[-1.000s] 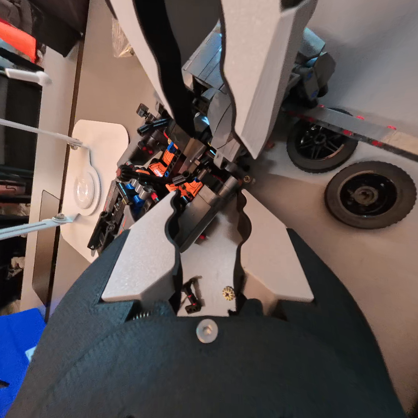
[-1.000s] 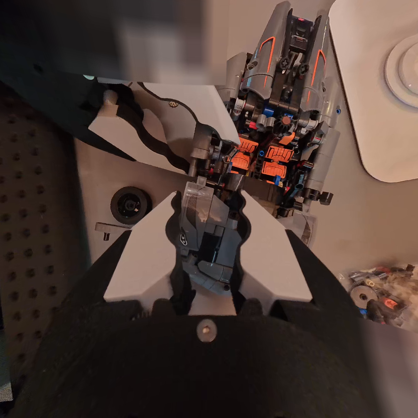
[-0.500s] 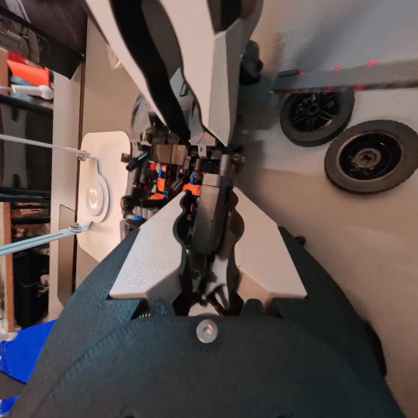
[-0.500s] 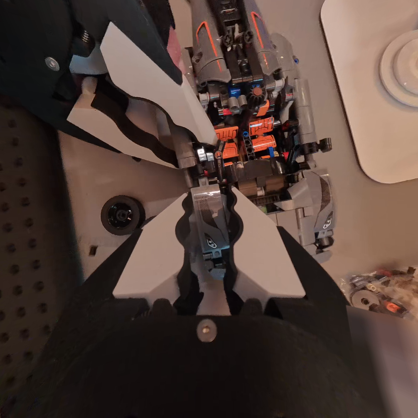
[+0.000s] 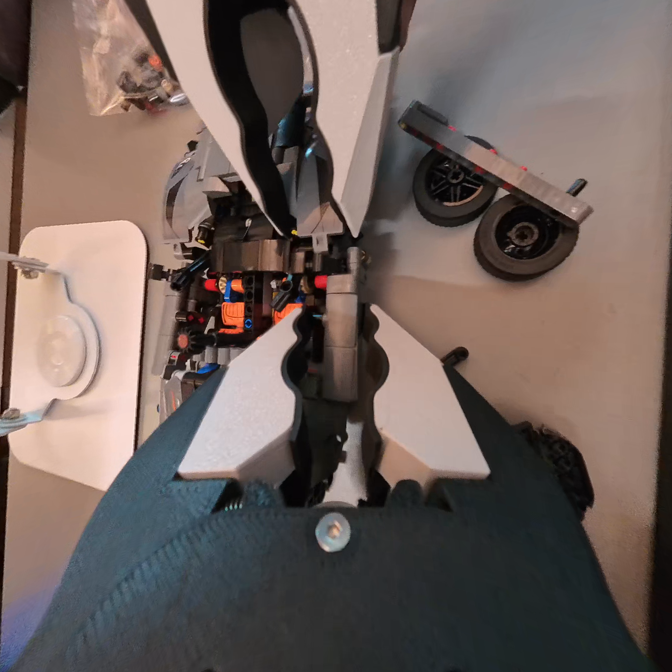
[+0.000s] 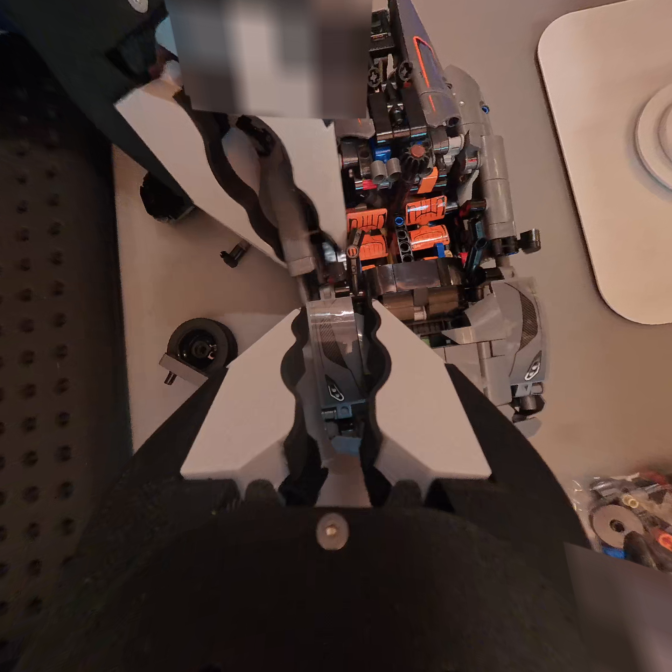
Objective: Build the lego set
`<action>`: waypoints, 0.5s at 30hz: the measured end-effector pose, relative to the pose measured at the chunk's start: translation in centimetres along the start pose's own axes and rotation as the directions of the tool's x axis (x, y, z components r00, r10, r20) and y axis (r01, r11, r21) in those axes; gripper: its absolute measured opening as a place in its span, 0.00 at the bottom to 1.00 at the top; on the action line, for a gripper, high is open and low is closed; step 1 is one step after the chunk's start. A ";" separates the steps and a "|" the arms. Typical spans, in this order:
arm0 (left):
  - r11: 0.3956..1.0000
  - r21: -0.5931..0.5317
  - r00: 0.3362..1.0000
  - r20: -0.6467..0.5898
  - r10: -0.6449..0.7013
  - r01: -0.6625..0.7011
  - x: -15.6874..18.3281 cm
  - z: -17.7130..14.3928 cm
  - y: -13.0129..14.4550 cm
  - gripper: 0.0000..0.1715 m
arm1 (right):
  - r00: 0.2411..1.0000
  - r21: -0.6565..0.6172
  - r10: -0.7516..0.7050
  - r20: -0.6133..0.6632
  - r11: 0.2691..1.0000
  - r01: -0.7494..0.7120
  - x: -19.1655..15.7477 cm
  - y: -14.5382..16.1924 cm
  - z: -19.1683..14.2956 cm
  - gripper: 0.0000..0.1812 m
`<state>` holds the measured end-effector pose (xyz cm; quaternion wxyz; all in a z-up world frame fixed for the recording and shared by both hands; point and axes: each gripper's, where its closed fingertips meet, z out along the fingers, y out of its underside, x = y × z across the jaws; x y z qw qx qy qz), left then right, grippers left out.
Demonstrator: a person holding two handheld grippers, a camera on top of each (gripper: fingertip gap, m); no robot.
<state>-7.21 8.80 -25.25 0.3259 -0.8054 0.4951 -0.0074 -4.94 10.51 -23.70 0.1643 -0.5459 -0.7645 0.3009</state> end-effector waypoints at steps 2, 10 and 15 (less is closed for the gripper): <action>0.999 0.051 1.000 -0.020 0.017 -0.016 0.4 -0.3 -0.7 0.14 | 1.000 0.002 -0.005 0.006 1.000 0.005 0.0 0.0 0.0 0.16; 0.998 0.037 0.991 -0.129 -0.043 0.048 0.2 -0.4 -0.3 0.14 | 1.000 0.009 -0.025 0.013 1.000 0.025 -0.1 -0.1 0.1 0.16; 0.992 -0.033 0.975 -0.184 -0.127 0.123 0.3 -0.5 -0.3 0.14 | 1.000 0.005 -0.024 0.016 1.000 0.024 -0.2 0.0 0.2 0.17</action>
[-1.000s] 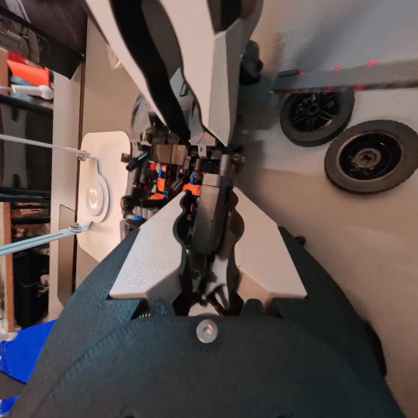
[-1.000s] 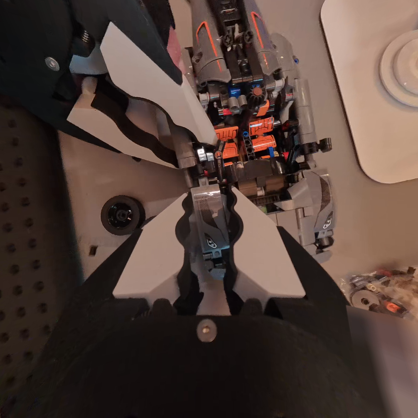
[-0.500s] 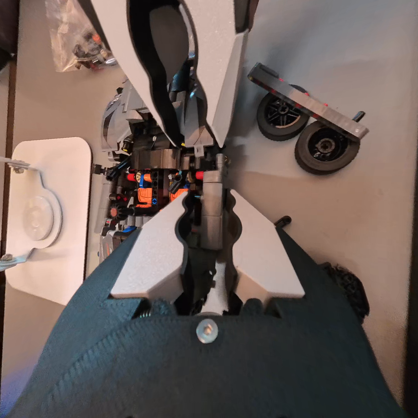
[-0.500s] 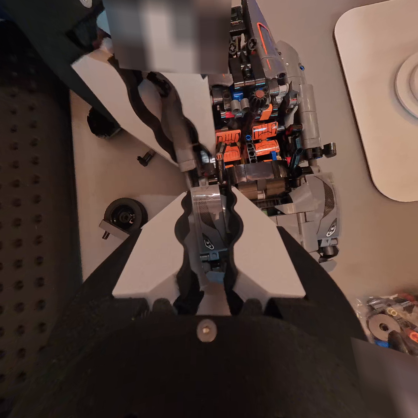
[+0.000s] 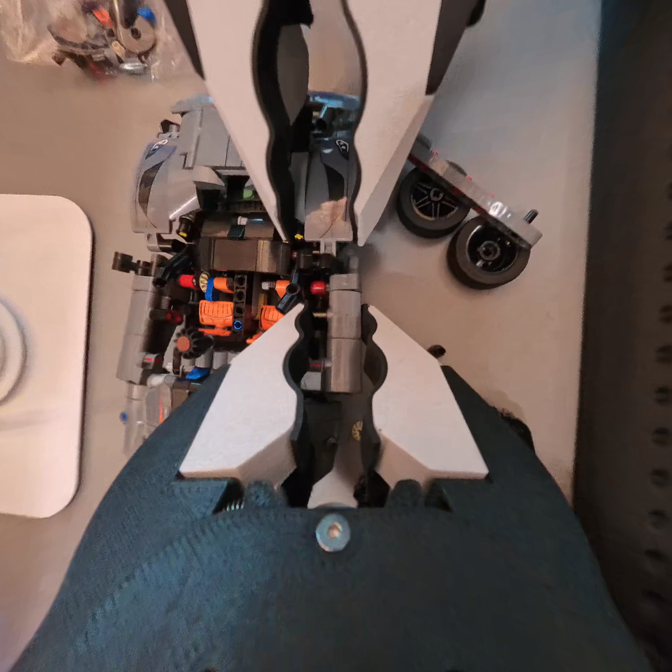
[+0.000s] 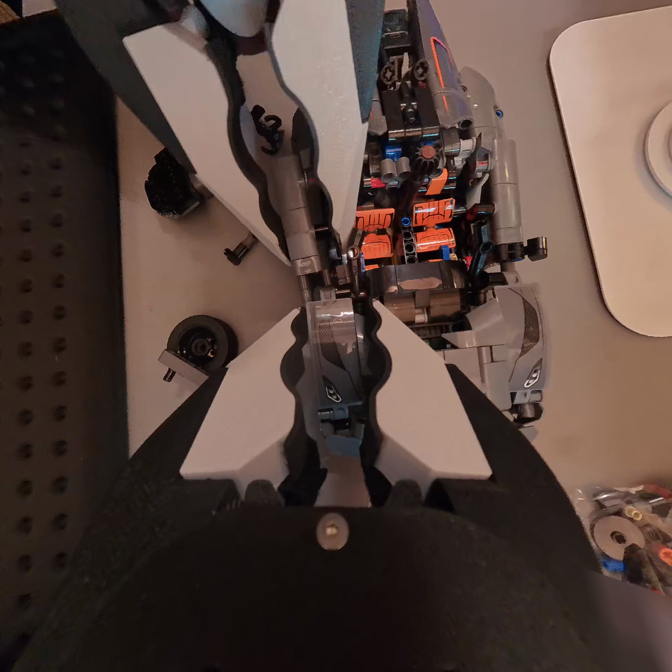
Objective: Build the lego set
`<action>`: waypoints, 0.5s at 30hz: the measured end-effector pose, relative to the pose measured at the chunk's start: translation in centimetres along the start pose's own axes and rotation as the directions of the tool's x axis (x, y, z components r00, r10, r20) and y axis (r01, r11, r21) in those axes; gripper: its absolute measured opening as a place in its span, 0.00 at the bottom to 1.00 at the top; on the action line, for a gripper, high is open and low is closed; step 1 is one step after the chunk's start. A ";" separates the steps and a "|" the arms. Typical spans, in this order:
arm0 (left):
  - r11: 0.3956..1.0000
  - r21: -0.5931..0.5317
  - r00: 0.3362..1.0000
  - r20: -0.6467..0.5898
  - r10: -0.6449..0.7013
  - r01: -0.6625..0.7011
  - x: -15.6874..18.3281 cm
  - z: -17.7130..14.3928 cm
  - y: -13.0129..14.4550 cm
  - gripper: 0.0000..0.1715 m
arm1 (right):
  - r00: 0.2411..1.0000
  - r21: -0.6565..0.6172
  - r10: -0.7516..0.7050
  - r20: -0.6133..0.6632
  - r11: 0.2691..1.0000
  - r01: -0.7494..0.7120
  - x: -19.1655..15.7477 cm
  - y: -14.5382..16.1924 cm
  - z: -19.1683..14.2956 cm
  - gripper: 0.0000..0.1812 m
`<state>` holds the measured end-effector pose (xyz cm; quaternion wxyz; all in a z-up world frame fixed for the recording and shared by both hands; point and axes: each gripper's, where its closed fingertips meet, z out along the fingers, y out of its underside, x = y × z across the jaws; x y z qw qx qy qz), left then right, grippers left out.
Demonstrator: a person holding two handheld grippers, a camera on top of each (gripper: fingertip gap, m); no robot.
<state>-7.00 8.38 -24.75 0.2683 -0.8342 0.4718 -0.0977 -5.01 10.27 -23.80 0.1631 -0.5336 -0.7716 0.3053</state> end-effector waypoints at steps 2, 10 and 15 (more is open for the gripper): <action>0.989 -0.123 0.995 0.052 0.086 -0.079 0.0 -0.1 0.2 0.14 | 1.000 0.000 0.001 0.008 1.000 -0.001 0.0 0.0 0.0 0.17; 0.975 -0.086 0.976 -0.103 0.194 -0.203 0.2 -0.4 0.3 0.14 | 0.999 0.017 -0.016 0.031 1.000 0.015 -0.3 0.0 0.0 0.17; 0.916 -0.186 0.923 0.079 0.376 -0.356 0.7 -0.2 0.2 0.14 | 0.999 0.025 -0.009 0.054 1.000 0.007 -0.5 -0.1 0.1 0.17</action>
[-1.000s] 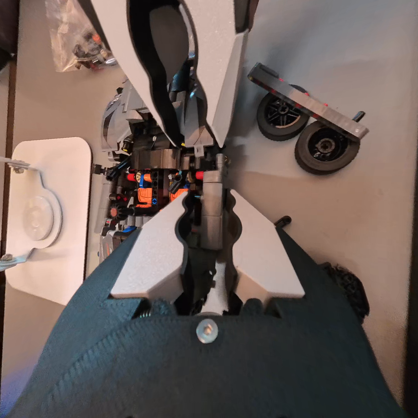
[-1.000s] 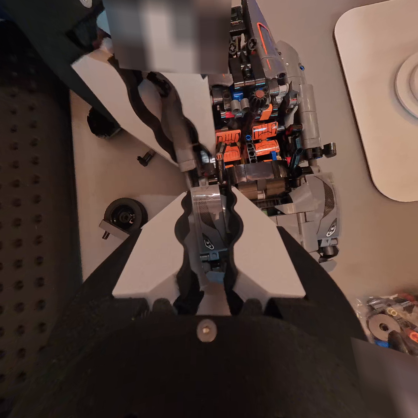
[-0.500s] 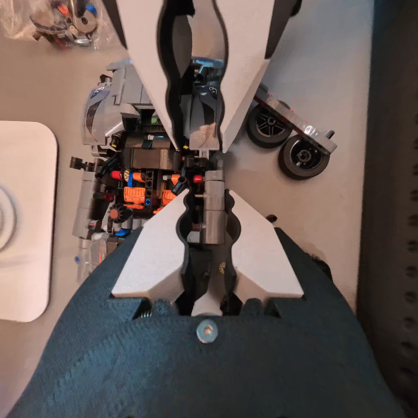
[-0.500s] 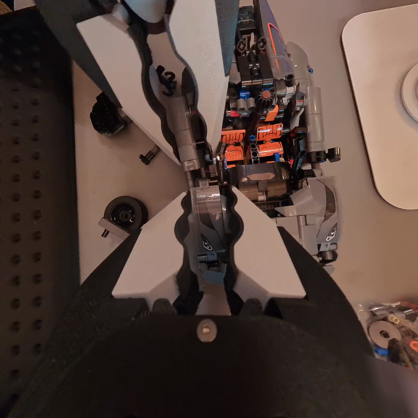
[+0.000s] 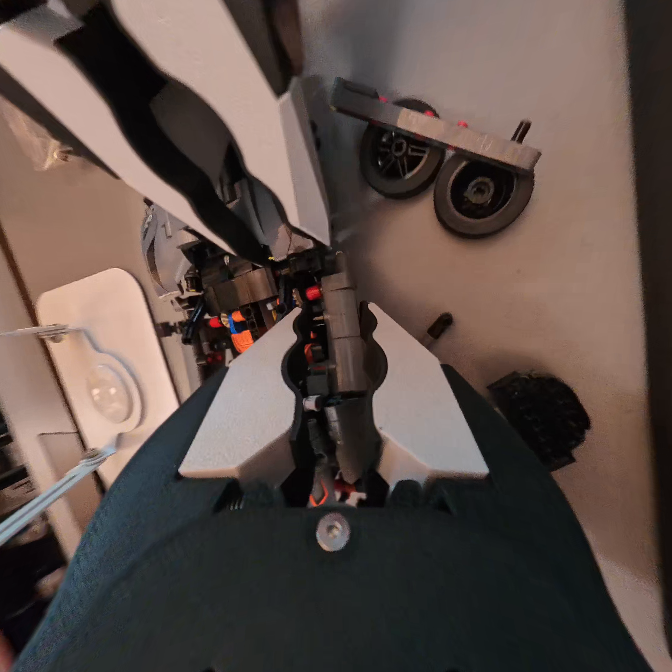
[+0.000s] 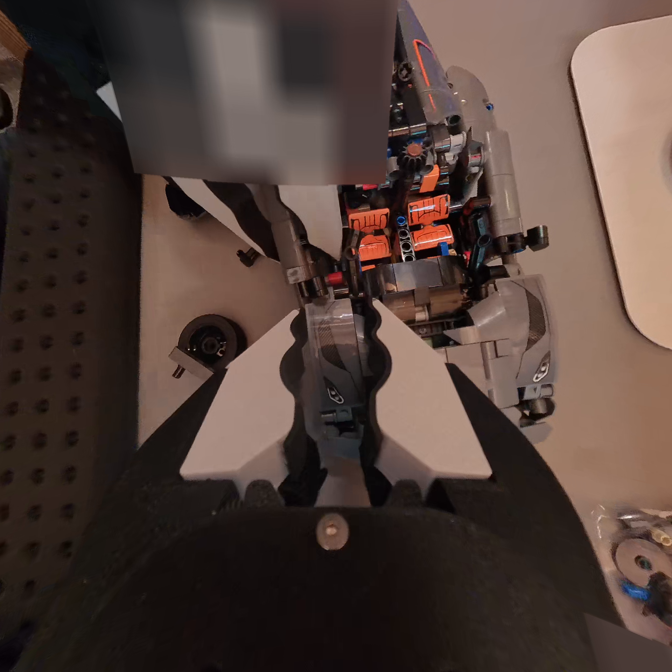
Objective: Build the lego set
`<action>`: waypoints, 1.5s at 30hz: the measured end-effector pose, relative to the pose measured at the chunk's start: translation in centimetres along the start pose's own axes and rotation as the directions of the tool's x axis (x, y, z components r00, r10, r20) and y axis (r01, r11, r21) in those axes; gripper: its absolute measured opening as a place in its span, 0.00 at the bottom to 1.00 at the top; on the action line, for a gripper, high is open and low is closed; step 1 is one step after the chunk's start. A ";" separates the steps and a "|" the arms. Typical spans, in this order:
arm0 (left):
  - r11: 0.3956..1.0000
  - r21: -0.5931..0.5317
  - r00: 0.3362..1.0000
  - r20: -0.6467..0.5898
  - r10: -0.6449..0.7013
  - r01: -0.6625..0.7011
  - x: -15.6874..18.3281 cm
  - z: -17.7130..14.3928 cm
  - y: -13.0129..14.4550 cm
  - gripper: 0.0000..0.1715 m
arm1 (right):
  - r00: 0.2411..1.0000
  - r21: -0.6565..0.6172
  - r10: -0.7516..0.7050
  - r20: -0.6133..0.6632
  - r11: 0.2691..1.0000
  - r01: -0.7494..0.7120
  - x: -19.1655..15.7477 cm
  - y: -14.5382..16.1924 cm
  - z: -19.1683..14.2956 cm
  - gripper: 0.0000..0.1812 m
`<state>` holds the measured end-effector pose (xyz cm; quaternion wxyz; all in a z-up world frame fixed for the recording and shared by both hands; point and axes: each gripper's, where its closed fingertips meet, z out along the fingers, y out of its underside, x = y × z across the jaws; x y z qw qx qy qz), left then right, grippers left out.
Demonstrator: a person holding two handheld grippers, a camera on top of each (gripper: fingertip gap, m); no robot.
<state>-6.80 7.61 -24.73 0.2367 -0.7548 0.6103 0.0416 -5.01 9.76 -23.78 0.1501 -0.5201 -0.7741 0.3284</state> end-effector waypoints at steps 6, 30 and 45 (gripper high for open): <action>0.995 0.031 0.994 0.051 -0.099 0.098 0.1 0.0 0.0 0.15 | 1.000 0.004 0.002 -0.002 1.000 -0.002 0.0 -0.2 0.1 0.17; 0.881 0.176 0.899 -0.074 -0.432 0.438 0.4 -0.4 0.3 0.14 | 1.000 0.015 -0.019 0.004 1.000 0.019 -0.3 -0.3 0.2 0.17; 0.875 0.227 0.875 0.137 -0.464 0.428 1.4 -3.4 2.1 0.14 | 1.000 0.018 -0.023 -0.001 1.000 0.023 -0.3 -0.4 0.3 0.17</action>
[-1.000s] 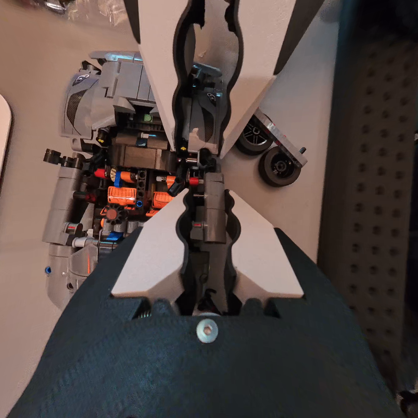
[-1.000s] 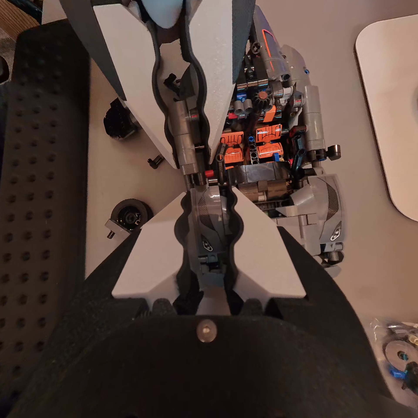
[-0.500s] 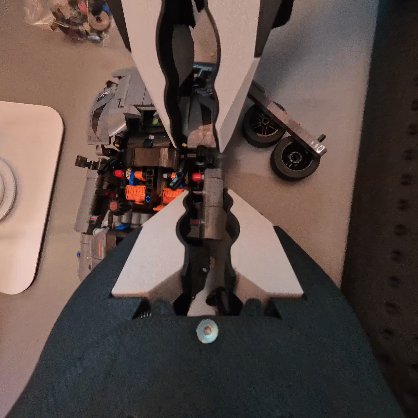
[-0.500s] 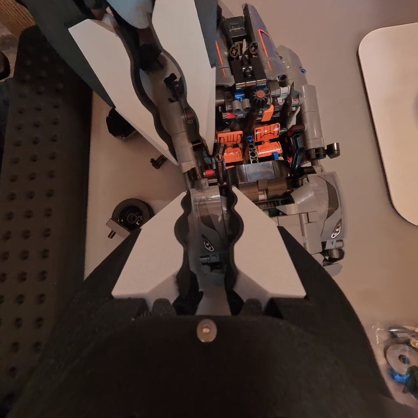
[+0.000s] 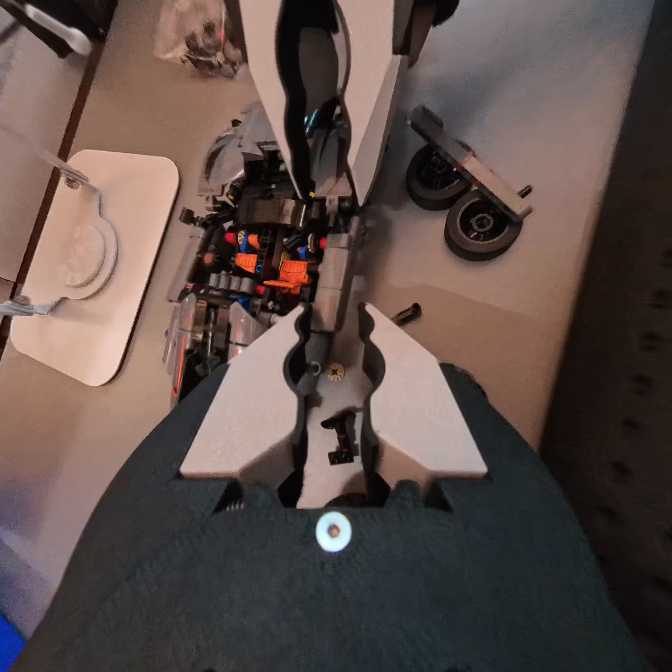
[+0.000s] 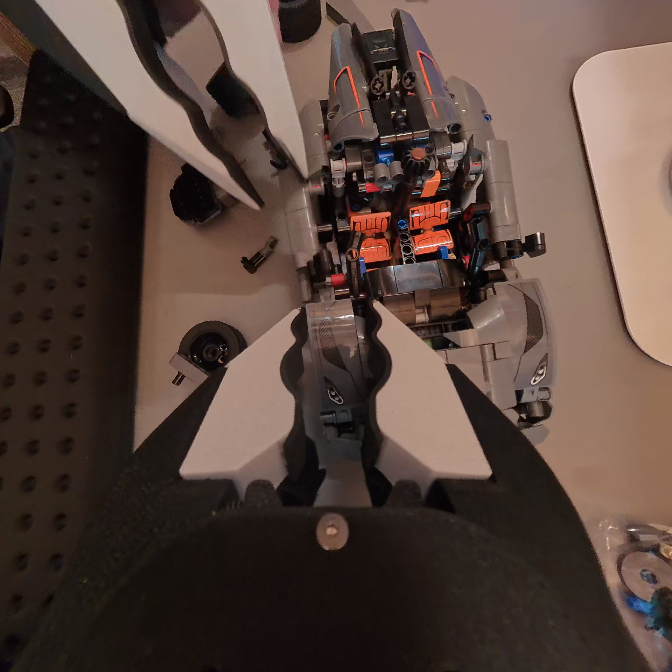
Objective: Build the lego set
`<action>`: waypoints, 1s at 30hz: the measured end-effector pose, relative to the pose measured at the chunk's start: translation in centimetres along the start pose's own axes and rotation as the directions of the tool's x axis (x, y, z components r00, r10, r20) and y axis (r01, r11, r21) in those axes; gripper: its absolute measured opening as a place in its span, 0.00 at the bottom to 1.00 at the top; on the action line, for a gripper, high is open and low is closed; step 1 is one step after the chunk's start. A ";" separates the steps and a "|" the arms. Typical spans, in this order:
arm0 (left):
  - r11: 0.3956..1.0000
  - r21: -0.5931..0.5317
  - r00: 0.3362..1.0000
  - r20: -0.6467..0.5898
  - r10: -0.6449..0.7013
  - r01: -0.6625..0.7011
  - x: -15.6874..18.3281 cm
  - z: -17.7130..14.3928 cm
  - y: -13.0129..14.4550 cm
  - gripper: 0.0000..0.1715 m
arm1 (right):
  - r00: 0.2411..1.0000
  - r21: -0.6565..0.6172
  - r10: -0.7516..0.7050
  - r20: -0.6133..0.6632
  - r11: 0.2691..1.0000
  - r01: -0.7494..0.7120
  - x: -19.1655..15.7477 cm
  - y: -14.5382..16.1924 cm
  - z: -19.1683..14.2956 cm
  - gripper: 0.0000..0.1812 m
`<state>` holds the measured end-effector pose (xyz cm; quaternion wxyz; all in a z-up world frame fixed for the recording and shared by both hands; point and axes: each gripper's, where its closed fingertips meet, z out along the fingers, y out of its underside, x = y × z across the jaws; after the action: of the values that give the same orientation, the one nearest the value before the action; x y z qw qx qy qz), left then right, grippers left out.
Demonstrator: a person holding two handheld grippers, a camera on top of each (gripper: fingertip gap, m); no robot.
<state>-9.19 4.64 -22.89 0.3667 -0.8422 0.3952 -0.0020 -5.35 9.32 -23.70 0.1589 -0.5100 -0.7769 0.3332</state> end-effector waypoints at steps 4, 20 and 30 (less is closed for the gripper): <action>0.997 -0.061 0.988 0.142 0.054 -0.046 -2.6 -2.0 2.3 0.25 | 1.000 -0.001 0.001 0.001 1.000 -0.001 0.0 0.0 0.0 0.17; 0.783 -0.459 0.661 0.437 0.611 -0.420 -5.6 0.4 3.7 0.11 | 0.996 0.021 0.076 -0.052 0.997 -0.075 1.5 -0.4 0.2 0.17; 0.898 -0.356 0.771 0.485 0.413 -0.257 -7.5 1.0 3.1 0.09 | 0.992 0.018 0.105 -0.065 0.994 -0.104 2.0 -0.3 0.0 0.17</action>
<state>-16.13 8.88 -23.40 0.3407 -0.7634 0.4147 0.3595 -6.41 10.98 -23.72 0.1704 -0.5596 -0.7410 0.3297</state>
